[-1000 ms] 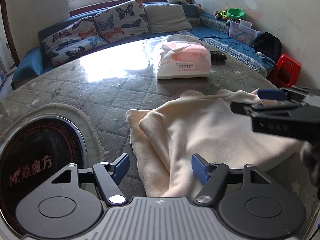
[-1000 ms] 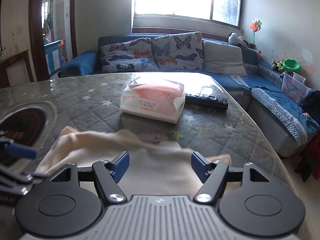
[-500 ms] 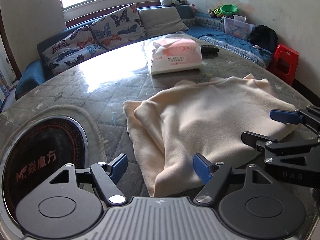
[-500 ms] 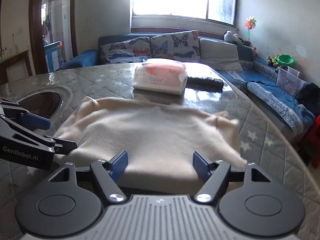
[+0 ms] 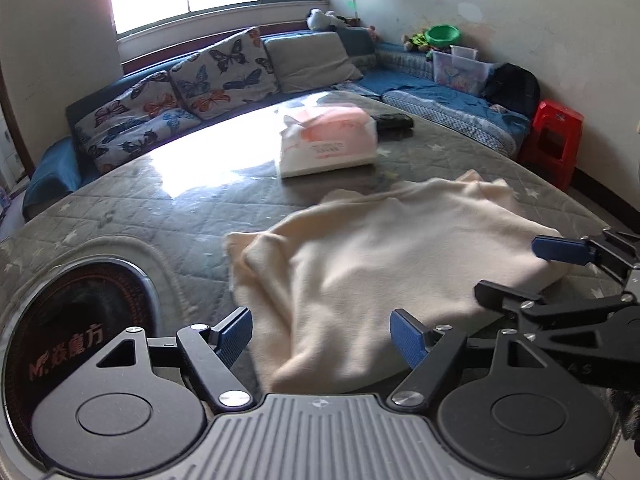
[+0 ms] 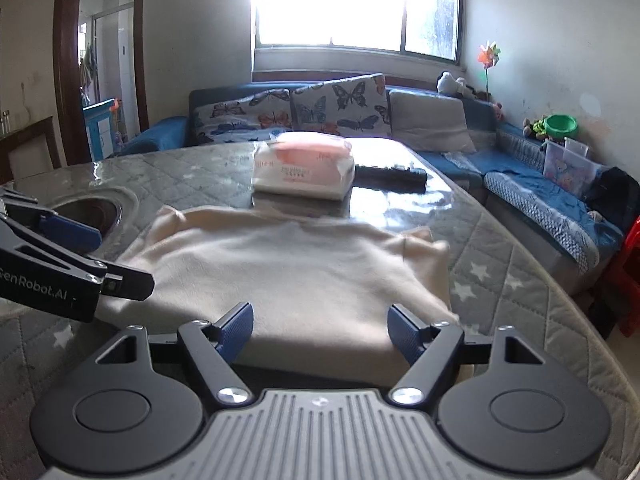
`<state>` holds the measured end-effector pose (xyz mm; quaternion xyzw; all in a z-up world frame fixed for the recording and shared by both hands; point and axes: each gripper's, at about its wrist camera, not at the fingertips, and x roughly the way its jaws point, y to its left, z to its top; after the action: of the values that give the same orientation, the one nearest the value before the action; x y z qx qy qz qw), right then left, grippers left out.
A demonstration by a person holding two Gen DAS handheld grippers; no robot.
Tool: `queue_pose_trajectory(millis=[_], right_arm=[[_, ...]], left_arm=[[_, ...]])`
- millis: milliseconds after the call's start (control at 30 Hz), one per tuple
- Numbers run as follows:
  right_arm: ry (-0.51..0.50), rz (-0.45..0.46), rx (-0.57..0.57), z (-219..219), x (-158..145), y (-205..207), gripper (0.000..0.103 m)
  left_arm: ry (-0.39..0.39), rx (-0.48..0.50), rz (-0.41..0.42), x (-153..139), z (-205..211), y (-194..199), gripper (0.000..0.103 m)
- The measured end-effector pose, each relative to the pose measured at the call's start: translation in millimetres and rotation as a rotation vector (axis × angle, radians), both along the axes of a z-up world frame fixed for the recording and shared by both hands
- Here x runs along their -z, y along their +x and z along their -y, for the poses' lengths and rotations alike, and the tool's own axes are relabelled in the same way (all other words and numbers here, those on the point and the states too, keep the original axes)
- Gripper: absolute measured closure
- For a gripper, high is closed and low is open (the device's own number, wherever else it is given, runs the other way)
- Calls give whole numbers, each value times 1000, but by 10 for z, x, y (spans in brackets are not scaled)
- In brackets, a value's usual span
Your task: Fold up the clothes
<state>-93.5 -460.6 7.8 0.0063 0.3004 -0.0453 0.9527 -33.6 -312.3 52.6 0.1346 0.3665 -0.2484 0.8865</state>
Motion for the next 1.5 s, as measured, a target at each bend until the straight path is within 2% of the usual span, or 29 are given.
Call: queue_pose_trajectory(millis=[233,300,500,667,767,1033,1267,1500], right_arm=[[-16,-12,-9,-20,80,12,24],[-16,-11,-12,-16,94,8,24],[14,18,2,80,-14,-9,24],[46,-17,18,193,62,46,23],[41,-8,16,174,24,36,23],[28,2,16,84,-32,-21,13],[26,13,38,29,-94,-119,1],[20,5,45,-53,-92,-207,0]], left_arm=[[21,16,-38,180,102,11,24],[16,9,-46,196,92,36,19],[8,6,-52,206,63,45,18],[2,9,-51,195,45,40,18],[-1,7,-52,173,17,21,18],[0,9,-46,133,-55,-69,16],[-25,-6,-39,93,-178,-162,5],[-30,-6,-27,56,-283,-280,0]])
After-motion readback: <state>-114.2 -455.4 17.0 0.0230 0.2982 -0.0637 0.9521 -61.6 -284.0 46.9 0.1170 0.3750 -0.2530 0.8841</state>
